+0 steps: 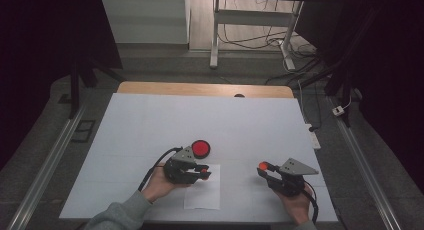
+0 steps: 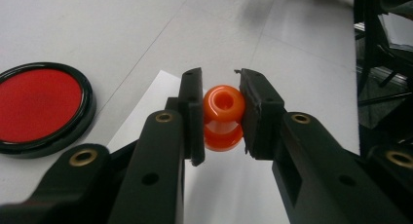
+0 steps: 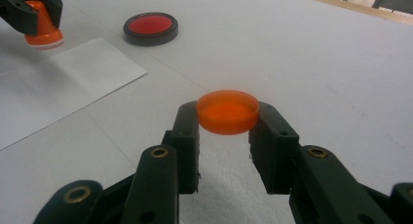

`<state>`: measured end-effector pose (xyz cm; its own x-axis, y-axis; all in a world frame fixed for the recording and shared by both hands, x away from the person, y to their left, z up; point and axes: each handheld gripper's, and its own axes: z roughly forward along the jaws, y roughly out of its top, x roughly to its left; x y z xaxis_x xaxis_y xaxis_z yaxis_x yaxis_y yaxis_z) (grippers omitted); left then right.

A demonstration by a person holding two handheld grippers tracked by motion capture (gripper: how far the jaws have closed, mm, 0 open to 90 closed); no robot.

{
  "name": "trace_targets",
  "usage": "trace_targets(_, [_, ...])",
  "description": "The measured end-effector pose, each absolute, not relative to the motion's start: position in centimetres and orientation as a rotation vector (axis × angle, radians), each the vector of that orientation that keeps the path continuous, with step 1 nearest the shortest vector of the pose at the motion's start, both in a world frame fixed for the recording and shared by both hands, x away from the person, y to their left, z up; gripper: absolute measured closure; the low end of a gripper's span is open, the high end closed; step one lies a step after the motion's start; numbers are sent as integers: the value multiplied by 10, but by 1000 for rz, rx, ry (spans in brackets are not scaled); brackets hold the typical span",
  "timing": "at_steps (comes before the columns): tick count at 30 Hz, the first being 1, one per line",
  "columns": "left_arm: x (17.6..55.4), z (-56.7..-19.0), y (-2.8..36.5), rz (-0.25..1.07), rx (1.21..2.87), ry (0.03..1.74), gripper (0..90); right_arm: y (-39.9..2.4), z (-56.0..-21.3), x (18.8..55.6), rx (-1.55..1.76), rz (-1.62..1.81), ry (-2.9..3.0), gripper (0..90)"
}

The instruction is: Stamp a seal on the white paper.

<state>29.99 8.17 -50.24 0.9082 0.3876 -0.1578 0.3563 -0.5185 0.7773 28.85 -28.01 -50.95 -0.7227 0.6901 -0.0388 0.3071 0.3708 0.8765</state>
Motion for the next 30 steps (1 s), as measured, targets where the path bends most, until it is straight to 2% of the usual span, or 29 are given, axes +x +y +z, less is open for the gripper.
trace_targets(30, [304, -523, 77, 123, 2210, 564, 722, -280, -509, 288, 861, 1299, 2239, 646])
